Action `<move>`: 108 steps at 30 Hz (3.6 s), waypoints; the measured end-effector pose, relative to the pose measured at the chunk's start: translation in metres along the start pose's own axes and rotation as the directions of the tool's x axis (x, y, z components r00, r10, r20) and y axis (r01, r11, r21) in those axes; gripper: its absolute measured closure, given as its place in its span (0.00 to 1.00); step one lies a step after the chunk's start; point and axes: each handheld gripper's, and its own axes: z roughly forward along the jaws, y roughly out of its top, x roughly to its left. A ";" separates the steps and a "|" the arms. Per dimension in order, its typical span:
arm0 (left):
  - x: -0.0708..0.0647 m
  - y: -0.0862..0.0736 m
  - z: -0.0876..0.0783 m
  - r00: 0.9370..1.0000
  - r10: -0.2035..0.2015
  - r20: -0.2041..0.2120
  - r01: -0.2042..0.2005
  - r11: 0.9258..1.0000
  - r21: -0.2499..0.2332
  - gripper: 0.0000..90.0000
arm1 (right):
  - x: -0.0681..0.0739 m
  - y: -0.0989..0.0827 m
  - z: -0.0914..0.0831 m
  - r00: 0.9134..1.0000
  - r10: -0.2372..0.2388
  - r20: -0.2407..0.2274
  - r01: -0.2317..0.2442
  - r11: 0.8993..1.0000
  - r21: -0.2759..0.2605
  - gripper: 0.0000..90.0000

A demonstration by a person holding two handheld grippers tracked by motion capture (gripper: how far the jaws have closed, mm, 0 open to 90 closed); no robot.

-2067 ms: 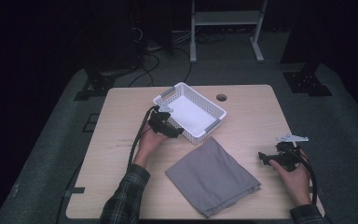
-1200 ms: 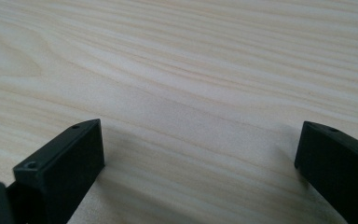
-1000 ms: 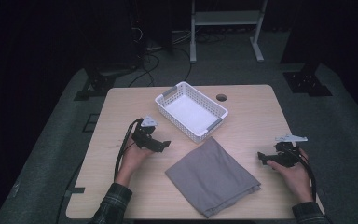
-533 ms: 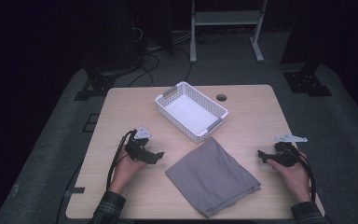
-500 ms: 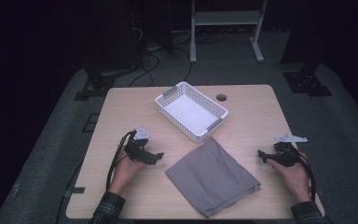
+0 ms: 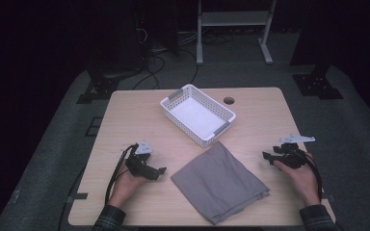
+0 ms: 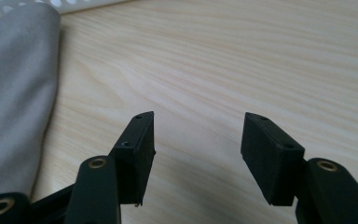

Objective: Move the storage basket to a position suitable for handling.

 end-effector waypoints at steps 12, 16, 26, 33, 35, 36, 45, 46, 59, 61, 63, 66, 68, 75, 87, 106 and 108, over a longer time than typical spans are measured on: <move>-0.003 -0.003 -0.003 1.000 0.016 -0.001 -0.016 1.000 0.009 0.00 | 0.019 0.022 0.004 0.996 -0.050 -0.068 0.049 0.999 -0.017 0.44; -0.003 -0.003 -0.003 1.000 0.017 0.000 -0.017 1.000 0.009 0.00 | 0.029 0.036 0.006 0.993 -0.073 -0.094 0.070 0.997 -0.032 0.44; -0.003 -0.003 -0.003 1.000 0.018 0.001 -0.018 1.000 0.009 0.00 | 0.043 0.059 0.011 0.984 -0.107 -0.142 0.102 0.994 -0.040 0.44; -0.003 -0.003 -0.003 1.000 0.018 0.001 -0.018 1.000 0.010 0.00 | 0.056 0.078 0.014 0.976 -0.127 -0.175 0.121 0.992 -0.045 0.44; -0.003 -0.003 -0.003 1.000 0.021 0.001 -0.021 1.000 0.012 0.00 | 0.060 0.084 0.016 0.974 -0.130 -0.185 0.124 0.991 -0.042 0.45; -0.003 -0.003 -0.003 1.000 0.021 0.001 -0.021 1.000 0.012 0.00 | 0.062 0.087 0.017 0.972 -0.137 -0.190 0.131 0.990 -0.046 0.45; -0.003 -0.003 -0.003 1.000 0.016 0.002 -0.016 1.000 0.008 0.00 | 0.083 0.110 0.026 0.960 -0.167 -0.224 0.158 0.986 -0.062 0.46; -0.003 -0.003 -0.003 1.000 0.016 0.002 -0.016 1.000 0.008 0.00 | 0.083 0.110 0.026 0.960 -0.167 -0.224 0.158 0.986 -0.062 0.46; -0.003 -0.003 -0.003 1.000 0.023 0.001 -0.023 1.000 0.011 0.00 | 0.117 0.137 0.051 0.933 -0.220 -0.284 0.208 0.976 -0.069 0.53; -0.003 -0.003 -0.003 1.000 0.023 0.001 -0.023 1.000 0.011 0.00 | 0.122 0.140 0.056 0.928 -0.232 -0.292 0.223 0.973 -0.065 0.55; -0.003 -0.003 -0.003 1.000 0.023 0.001 -0.023 1.000 0.011 0.00 | 0.126 0.141 0.058 0.927 -0.234 -0.293 0.225 0.972 -0.063 0.56; -0.003 -0.003 -0.003 1.000 0.021 0.000 -0.021 1.000 0.010 0.00 | 0.138 0.146 0.067 0.917 -0.246 -0.315 0.241 0.969 -0.056 0.58; -0.003 -0.003 -0.003 1.000 0.020 0.000 -0.020 1.000 0.008 0.00 | 0.143 0.148 0.072 0.914 -0.248 -0.322 0.244 0.968 -0.053 0.59; -0.003 -0.003 -0.003 1.000 0.019 0.001 -0.019 1.000 0.008 0.00 | 0.159 0.151 0.093 0.904 -0.263 -0.338 0.273 0.962 -0.018 0.64; -0.003 -0.003 -0.003 1.000 0.021 0.001 -0.021 1.000 0.009 0.00 | 0.171 0.155 0.114 0.909 -0.264 -0.322 0.291 0.956 0.037 0.78; -0.003 -0.003 -0.003 1.000 0.020 0.001 -0.020 1.000 0.009 0.00 | 0.143 0.163 0.097 0.936 -0.246 -0.252 0.258 0.966 0.013 0.94; -0.003 -0.003 -0.003 1.000 0.019 0.001 -0.019 1.000 0.007 0.00 | 0.139 0.164 0.094 0.935 -0.250 -0.251 0.259 0.966 0.004 0.94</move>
